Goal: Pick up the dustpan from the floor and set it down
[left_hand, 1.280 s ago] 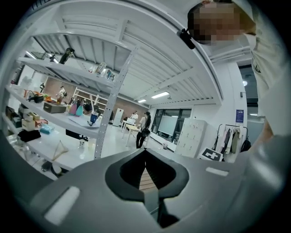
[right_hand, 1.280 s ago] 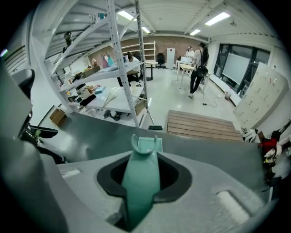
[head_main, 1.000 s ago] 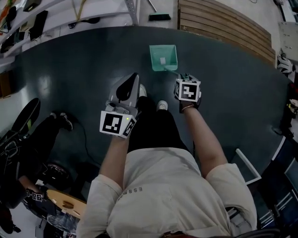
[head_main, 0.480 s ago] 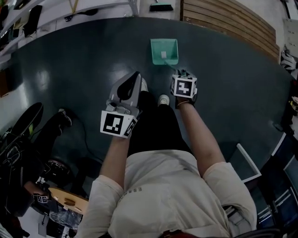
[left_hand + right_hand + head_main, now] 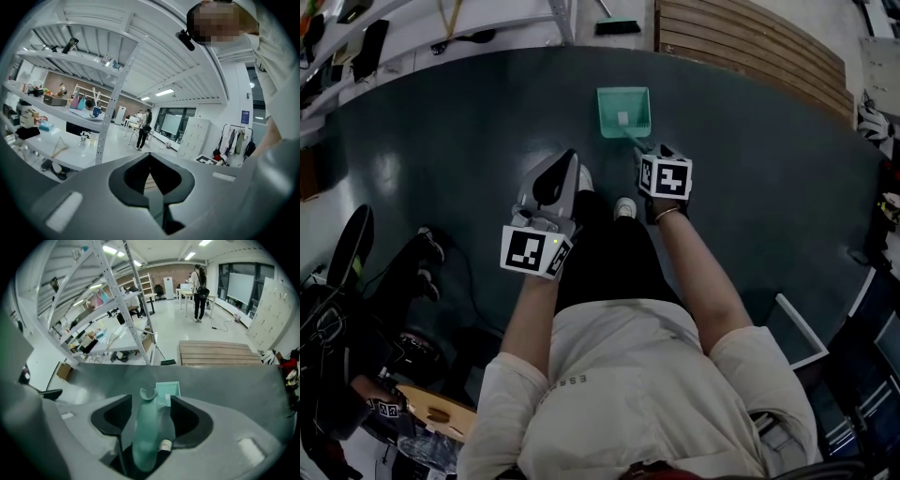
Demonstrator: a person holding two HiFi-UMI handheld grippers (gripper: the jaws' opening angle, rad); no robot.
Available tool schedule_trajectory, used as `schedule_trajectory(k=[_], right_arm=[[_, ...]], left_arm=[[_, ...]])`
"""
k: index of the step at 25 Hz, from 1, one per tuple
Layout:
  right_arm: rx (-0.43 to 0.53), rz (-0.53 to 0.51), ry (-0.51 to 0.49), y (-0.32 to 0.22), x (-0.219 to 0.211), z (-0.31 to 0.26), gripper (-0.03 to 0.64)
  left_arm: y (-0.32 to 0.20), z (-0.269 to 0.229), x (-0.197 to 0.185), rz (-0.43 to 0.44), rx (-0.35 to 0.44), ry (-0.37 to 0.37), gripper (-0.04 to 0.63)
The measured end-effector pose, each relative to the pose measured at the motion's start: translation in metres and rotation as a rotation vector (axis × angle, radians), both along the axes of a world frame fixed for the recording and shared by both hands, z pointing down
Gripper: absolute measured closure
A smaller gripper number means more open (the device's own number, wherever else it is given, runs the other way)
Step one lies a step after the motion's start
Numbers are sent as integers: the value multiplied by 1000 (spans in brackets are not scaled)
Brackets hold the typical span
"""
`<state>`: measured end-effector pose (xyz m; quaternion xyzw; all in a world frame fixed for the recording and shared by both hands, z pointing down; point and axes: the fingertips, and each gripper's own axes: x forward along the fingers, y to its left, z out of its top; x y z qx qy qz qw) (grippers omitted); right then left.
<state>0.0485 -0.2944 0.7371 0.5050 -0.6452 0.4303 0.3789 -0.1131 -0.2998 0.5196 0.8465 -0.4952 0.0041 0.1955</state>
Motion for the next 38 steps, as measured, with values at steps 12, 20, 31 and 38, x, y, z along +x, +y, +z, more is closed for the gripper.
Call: schedule_trajectory(k=[12,20,31,38], right_arm=[[499,-112,36,17,28,-207,623],[805,-241,-76,48,39,-309,623],[812,-234,-176,164,62,-319,624],[829,-221,-164,266,65,-325,624]], left_arm=[[39,-97,31,30,177,-60,580],[80,-178,63,6,334,-137,580],[192,-183,74,-18,331,-58,580],[304,-178,68,-19,314,-67,581]])
